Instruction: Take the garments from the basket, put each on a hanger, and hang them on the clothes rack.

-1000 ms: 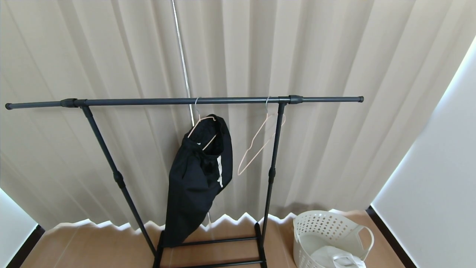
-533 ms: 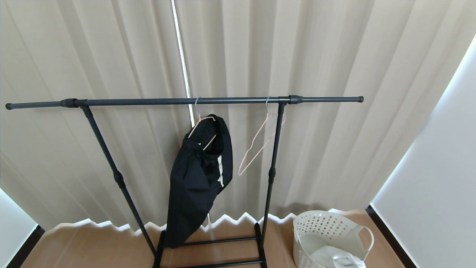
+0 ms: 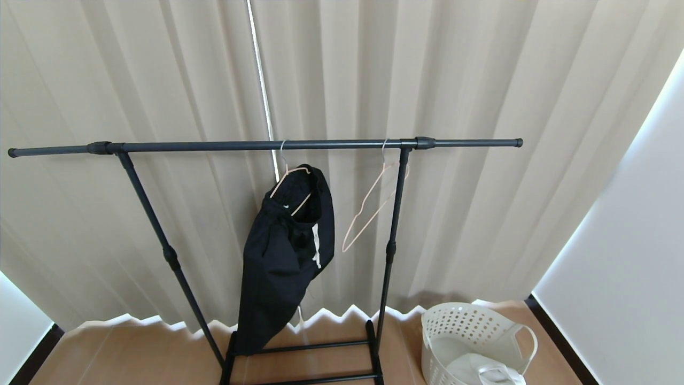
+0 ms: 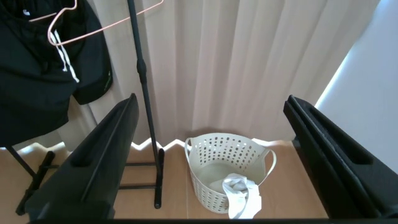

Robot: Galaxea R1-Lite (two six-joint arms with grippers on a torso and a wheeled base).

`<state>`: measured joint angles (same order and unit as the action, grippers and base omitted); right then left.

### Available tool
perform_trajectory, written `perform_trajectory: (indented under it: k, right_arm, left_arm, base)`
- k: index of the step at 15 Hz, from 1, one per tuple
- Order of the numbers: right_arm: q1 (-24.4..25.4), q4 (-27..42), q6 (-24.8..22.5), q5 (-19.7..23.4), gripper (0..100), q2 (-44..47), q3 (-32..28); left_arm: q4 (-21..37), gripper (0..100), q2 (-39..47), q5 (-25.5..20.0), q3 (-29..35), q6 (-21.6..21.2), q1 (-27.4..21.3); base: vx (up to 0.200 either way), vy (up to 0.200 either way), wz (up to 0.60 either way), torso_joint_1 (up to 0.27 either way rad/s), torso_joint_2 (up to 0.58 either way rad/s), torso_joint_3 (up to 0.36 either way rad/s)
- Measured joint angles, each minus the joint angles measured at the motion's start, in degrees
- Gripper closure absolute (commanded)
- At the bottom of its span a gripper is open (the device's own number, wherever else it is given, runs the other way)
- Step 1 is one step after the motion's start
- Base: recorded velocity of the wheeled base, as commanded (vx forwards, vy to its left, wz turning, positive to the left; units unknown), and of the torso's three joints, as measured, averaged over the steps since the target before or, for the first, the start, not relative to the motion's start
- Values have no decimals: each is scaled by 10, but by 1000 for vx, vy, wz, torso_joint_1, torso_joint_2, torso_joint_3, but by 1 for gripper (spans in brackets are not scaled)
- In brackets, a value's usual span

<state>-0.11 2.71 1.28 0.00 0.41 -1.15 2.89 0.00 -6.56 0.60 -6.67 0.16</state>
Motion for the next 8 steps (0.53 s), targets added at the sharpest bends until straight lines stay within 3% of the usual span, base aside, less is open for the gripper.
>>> perform_trajectory:
  k: [8]
  right_arm:
    - [-1,0,4,-4,0,-1,0]
  left_arm:
    - [-1,0,0,4,0,17,0]
  base:
    - [0,0,0,0,0,0]
